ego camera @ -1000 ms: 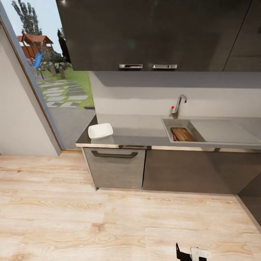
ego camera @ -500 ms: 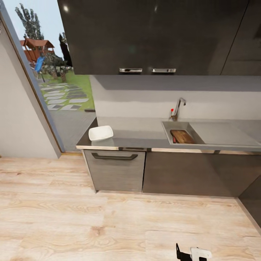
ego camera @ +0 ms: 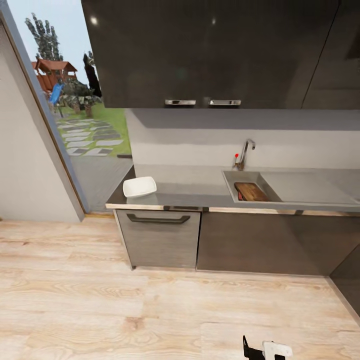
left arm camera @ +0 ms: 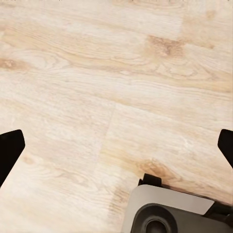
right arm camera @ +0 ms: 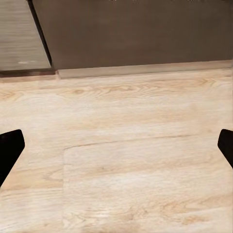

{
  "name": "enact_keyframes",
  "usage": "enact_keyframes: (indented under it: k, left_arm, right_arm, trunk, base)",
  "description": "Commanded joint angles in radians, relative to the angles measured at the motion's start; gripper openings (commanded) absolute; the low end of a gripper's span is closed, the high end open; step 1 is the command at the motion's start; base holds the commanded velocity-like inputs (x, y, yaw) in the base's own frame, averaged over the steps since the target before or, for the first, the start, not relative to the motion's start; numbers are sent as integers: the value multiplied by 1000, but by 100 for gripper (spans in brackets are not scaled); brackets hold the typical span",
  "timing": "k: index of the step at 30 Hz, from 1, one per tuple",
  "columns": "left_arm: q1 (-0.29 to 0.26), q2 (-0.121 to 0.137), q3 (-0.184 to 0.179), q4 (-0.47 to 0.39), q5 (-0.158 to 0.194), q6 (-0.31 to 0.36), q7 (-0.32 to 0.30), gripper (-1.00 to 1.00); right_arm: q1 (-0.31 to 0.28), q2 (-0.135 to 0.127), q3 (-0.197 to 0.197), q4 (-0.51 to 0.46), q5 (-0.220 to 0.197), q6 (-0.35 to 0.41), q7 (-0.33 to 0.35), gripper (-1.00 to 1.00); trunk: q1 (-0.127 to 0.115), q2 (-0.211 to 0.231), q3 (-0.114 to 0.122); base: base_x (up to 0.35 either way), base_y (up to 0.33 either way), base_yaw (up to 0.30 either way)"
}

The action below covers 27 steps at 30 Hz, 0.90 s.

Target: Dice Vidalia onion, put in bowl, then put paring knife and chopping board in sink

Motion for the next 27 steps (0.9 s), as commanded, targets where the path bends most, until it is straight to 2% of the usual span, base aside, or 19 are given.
enact_keyframes:
  k: [1,27]
  left_arm:
    - [-1,1,-4,0,6,-3,3,100]
    - [-1,2,-4,1,6,-3,3,100]
  right_arm:
    - [-1,0,2,1,-6,-3,1,100]
    - [-1,0,2,1,-6,-3,1,100]
  trunk:
    - [1,-2,0]
    - [1,-2,41]
  base:
    - [0,0,0]
    - [0,0,0]
